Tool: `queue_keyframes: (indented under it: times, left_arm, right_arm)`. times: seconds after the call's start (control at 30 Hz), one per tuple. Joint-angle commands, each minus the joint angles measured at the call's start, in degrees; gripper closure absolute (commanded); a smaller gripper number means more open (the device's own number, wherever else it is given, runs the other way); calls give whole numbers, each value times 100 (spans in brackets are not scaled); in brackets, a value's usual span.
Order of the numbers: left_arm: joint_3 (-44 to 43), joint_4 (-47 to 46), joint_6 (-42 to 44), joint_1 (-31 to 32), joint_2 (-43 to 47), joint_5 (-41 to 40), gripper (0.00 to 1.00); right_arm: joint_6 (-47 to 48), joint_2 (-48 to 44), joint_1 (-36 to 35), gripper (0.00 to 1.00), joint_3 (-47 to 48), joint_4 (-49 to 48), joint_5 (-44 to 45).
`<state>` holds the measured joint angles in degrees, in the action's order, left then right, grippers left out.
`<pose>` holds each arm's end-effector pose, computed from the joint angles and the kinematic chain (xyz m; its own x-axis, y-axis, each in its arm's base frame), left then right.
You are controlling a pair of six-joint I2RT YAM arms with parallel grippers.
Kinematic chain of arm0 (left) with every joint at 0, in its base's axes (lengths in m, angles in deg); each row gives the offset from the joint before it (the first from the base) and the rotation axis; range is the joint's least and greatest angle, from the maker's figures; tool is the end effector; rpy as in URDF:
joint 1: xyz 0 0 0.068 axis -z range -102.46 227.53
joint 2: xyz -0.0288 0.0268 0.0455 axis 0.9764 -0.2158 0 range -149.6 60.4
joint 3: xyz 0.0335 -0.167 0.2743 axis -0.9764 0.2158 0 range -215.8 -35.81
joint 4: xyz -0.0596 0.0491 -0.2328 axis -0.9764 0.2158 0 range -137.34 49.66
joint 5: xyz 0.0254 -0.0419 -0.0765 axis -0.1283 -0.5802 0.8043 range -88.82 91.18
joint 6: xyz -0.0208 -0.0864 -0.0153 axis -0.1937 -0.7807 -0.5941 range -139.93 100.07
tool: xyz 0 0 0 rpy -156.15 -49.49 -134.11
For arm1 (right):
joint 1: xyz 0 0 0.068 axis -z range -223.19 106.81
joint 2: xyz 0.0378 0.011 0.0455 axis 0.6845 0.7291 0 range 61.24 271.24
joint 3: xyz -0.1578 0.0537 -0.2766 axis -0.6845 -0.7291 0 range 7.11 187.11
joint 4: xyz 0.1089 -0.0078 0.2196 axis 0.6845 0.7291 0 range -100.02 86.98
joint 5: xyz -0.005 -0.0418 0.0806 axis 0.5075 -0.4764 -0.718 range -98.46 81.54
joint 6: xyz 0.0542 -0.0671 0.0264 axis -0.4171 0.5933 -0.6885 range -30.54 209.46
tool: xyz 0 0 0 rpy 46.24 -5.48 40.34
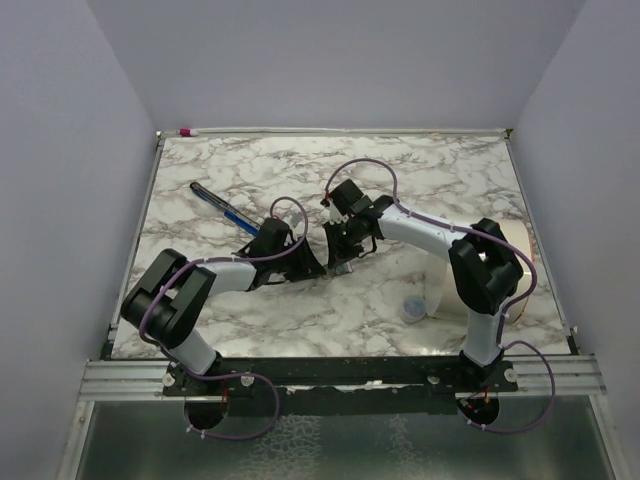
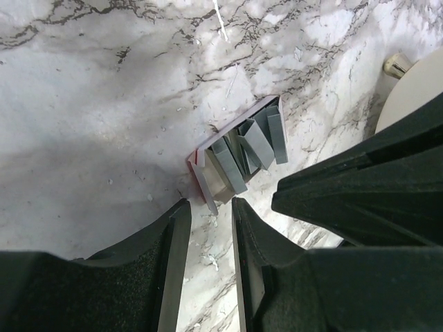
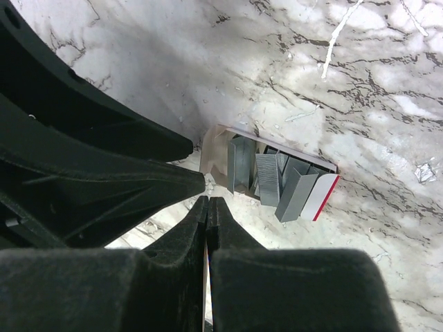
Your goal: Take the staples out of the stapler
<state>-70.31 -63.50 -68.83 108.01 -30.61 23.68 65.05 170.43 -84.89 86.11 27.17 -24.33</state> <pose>0.2553 -0.1859 0.1761 -0.9093 -0.2728 -0.3144 0.0528 0.6736 -0.7372 0.2906 0.2885 0.2090 -0.9245 -0.2913 -0.2459 -0.3694 0.8440 0.3888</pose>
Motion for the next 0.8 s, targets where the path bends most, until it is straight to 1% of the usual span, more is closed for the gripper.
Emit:
queue_keyframes:
  times: [0.0,0.03,0.17,0.2,0.4,0.77]
  left_arm:
    - [-179,44,81,-24,-164,-112,67]
    - [-184,76,78,-24,-184,-146,69]
    - [-223,244,104,-32,-281,-261,74]
    - [-231,276,115,-31,-305,-264,76]
    - [-69,178,58,-28,-360,-201,84]
    - [496,-550,-460,-31,-126,-49,96]
  right_arm:
    - [156,70,-41,98,7,-194,-156]
    - [166,92,-41,95,-6,-229,-206]
    - [148,93,-41,81,-81,-400,-317]
    - [128,105,-34,79,-75,-399,-311]
    - [126,295,-32,78,22,-284,-354]
    - [179,487,-32,83,127,-75,-68]
